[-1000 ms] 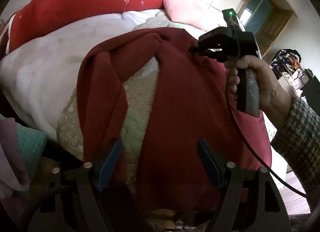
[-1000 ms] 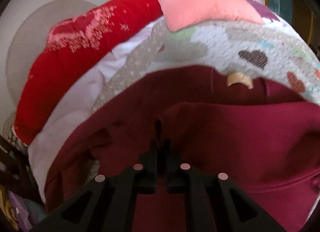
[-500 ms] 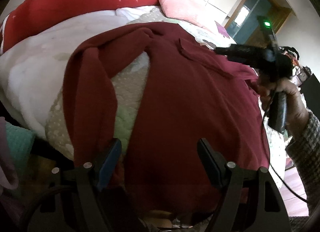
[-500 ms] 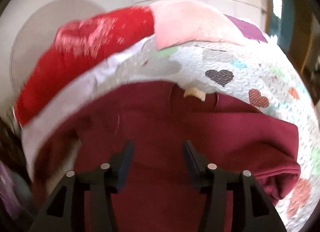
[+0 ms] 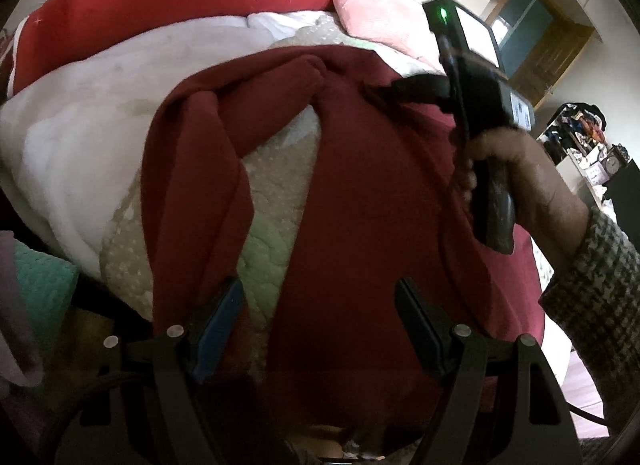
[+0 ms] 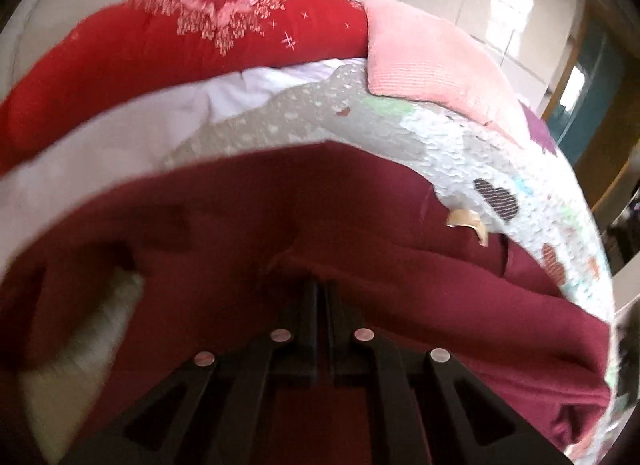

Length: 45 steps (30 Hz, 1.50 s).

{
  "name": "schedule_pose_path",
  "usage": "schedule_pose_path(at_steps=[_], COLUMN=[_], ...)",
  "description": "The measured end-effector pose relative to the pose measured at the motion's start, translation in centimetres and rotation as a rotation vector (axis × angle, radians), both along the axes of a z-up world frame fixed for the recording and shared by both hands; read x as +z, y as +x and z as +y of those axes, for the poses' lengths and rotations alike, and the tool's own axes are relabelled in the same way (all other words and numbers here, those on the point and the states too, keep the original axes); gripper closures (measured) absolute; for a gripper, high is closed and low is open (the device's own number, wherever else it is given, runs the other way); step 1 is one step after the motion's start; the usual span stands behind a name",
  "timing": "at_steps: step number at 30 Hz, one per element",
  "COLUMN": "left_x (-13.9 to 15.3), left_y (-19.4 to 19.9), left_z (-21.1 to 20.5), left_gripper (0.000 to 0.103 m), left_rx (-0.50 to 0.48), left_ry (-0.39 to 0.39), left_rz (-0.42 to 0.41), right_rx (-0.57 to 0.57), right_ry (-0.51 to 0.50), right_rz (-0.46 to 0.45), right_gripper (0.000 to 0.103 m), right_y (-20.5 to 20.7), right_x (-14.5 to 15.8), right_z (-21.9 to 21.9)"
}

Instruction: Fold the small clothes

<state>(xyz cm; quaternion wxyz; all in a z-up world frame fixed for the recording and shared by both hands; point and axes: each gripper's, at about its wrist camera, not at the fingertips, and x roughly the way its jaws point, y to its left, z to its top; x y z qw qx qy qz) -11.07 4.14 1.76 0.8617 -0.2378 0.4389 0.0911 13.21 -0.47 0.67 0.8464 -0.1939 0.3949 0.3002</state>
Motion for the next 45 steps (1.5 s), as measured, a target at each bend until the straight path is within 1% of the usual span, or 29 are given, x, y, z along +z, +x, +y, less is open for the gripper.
schedule_pose_path(at_steps=[2, 4, 5, 6, 7, 9, 11, 13, 14, 15, 16, 18, 19, 20, 22, 24, 25, 26, 28, 30, 31, 32, 33, 35, 36, 38, 41, 43, 45], left_x=[0.0, 0.2, 0.3, 0.5, 0.8, 1.4, 2.4, 3.8, 4.4, 5.2, 5.9, 7.0, 7.3, 7.4, 6.8, 5.3, 3.8, 2.9, -0.1, -2.1, -2.3, -2.2, -2.3, -2.4, -2.4, -2.5, -2.7, -2.7, -2.7], left_y=[0.1, 0.1, 0.1, 0.1, 0.1, 0.1, 0.5, 1.6, 2.4, 3.4, 4.7, 8.4, 11.3, 13.2, 17.7, 22.6, 25.4, 26.7, 29.5, 30.2, 29.9, 29.7, 29.6, 29.5, 29.4, 29.3, 29.2, 29.0, 28.9], left_z=[-0.1, -0.3, -0.2, -0.2, -0.1, 0.0, 0.0, -0.1, -0.2, -0.3, -0.6, -1.2, -1.8, -2.1, -2.8, -2.8, -2.6, -2.2, -1.2, -0.2, 0.1, 0.0, -0.4, -0.7, -0.7, -0.7, -0.9, -1.0, -1.1], left_gripper=[0.026, 0.026, 0.026, 0.026, 0.026, 0.026, 0.026, 0.026, 0.026, 0.026, 0.025, 0.023, 0.023, 0.023, 0.023, 0.023, 0.023, 0.023, 0.023, 0.023, 0.023, 0.023, 0.022, 0.020, 0.020, 0.018, 0.016, 0.016, 0.016], left_rx=[-0.008, -0.016, -0.018, -0.020, -0.022, -0.034, -0.059, -0.088, -0.102, -0.120, -0.140, -0.170, -0.174, -0.184, -0.210, -0.207, -0.197, -0.185, -0.141, -0.106, -0.102, -0.108, -0.125, -0.137, -0.139, -0.137, -0.134, -0.133, -0.133], left_ry=[0.004, 0.010, 0.011, 0.011, 0.011, 0.006, -0.004, -0.009, -0.014, -0.022, -0.023, 0.030, 0.097, 0.131, 0.172, 0.197, 0.213, 0.223, 0.223, 0.210, 0.196, 0.205, 0.234, 0.263, 0.269, 0.271, 0.294, 0.308, 0.311], left_rz=[0.002, 0.000, -0.001, -0.003, -0.005, -0.018, -0.042, -0.071, -0.083, -0.099, -0.117, -0.125, -0.114, -0.108, -0.082, -0.038, 0.007, 0.033, 0.130, 0.187, 0.163, 0.151, 0.153, 0.152, 0.148, 0.141, 0.128, 0.121, 0.114], right_rx=[-0.006, -0.002, 0.006, 0.025, 0.034, 0.020, -0.049, -0.177, -0.231, -0.289, -0.371, -0.449, -0.465, -0.471, -0.464, -0.443, -0.439, -0.433, -0.406, -0.352, -0.280, -0.224, -0.160, -0.113, -0.109, -0.149, -0.224, -0.226, -0.201], right_ry=[0.037, 0.067, 0.082, 0.120, 0.153, 0.209, 0.240, 0.229, 0.216, 0.207, 0.225, 0.280, 0.300, 0.321, 0.358, 0.394, 0.407, 0.417, 0.445, 0.441, 0.407, 0.366, 0.291, 0.227, 0.233, 0.287, 0.427, 0.504, 0.515], right_rz=[0.047, 0.109, 0.134, 0.171, 0.186, 0.166, 0.104, 0.032, 0.008, -0.006, 0.010, 0.059, 0.075, 0.093, 0.121, 0.148, 0.160, 0.173, 0.225, 0.281, 0.313, 0.332, 0.348, 0.326, 0.321, 0.359, 0.266, 0.259, 0.270], right_gripper=[0.098, 0.091, 0.076, 0.067, 0.067, 0.067, 0.067, 0.079, 0.094, 0.097, 0.097, 0.098, 0.098, 0.098, 0.098, 0.098, 0.098, 0.098, 0.098, 0.098, 0.098, 0.098, 0.098, 0.100, 0.100, 0.100, 0.099, 0.099, 0.099], right_y=[-0.3, -0.3, -0.4, -0.5, -0.5, -0.5, 0.2, 1.7, 2.4, 3.2, 4.4, 5.5, 5.7, 5.8, 5.7, 5.8, 5.8, 6.0, 6.5, 6.3, 5.3, 4.5, 3.2, 1.8, 1.5, 2.0, 2.8, 3.6, 4.7], right_x=[-0.3, -1.1, -1.2, -0.7, 0.1, 1.9, 4.2, 5.7, 6.1, 6.2, 6.1, 5.5, 5.2, 4.8, 4.2, 3.6, 3.3, 3.1, 2.0, 0.9, 0.3, -0.3, -1.2, -1.8, -1.5, -0.3, 3.1, 4.3, 4.6], right_z=[0.5, 0.4, 0.1, -0.8, -2.0, -5.0, -10.0, -15.9, -18.2, -20.5, -23.9, -27.9, -29.2, -30.2, -31.2, -31.4, -31.5, -31.4, -30.9, -30.4, -29.7, -29.1, -28.5, -28.4, -28.7, -30.0, -31.6, -31.4, -30.1])
